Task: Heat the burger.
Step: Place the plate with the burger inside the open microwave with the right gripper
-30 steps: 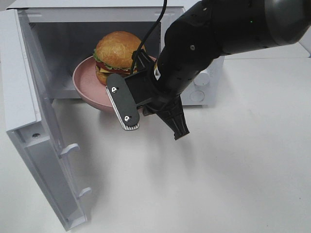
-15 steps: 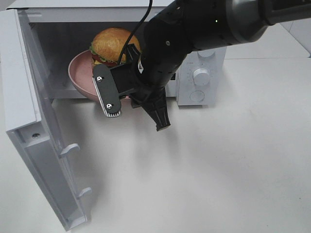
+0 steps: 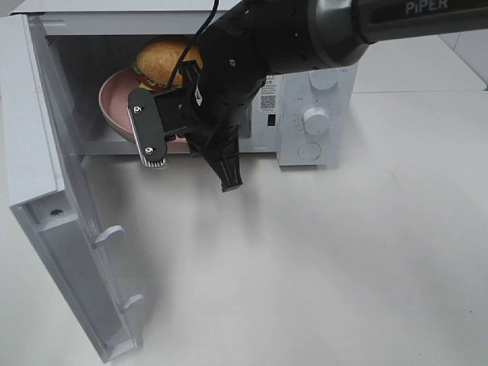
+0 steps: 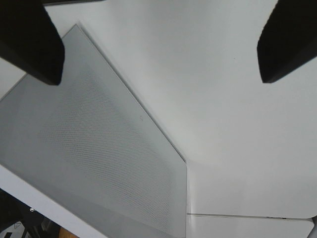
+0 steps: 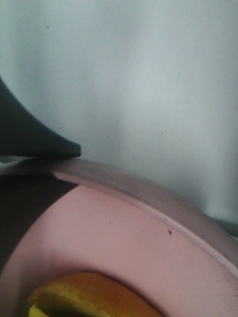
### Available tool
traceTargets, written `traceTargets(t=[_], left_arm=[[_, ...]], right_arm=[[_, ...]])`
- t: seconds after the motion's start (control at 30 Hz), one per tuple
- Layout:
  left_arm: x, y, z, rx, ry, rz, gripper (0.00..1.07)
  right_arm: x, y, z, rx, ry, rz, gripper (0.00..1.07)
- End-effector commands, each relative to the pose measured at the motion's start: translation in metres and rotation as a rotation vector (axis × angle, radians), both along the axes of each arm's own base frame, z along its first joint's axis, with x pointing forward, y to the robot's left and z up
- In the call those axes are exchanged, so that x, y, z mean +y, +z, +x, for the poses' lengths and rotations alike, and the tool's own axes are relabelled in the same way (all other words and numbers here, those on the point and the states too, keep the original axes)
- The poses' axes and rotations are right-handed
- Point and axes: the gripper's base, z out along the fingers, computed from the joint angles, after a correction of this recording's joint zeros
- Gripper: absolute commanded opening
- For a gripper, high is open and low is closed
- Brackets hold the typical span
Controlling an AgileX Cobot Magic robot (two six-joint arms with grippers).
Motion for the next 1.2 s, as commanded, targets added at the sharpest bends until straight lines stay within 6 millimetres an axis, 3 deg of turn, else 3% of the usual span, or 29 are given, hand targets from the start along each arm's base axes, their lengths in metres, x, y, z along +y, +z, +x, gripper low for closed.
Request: traceTargets(t=[0.03, 0.33, 0.77, 1.2], left_arm=[[0.000, 0.000, -0.002, -0.027, 0.008, -0.006, 0.98], [0.000, 0.000, -0.002, -0.027, 0.008, -0.006, 0.98], [0.000, 0.000, -0.002, -0.027, 0.008, -0.006, 0.98], [0.000, 0.000, -0.002, -0.027, 0.008, -0.005, 0.98]], right_arm=[[0.007, 0.012, 0.007, -0.061, 0.012, 0.054, 0.00], [0.021, 0.001, 0.022, -0.071, -0.001, 0.076, 0.00], [0.024, -0.013, 0.046, -0.075, -0.055, 0.098, 0.00], [0.030, -0.020, 0.054, -0.100, -0.051, 0.103, 0.02]])
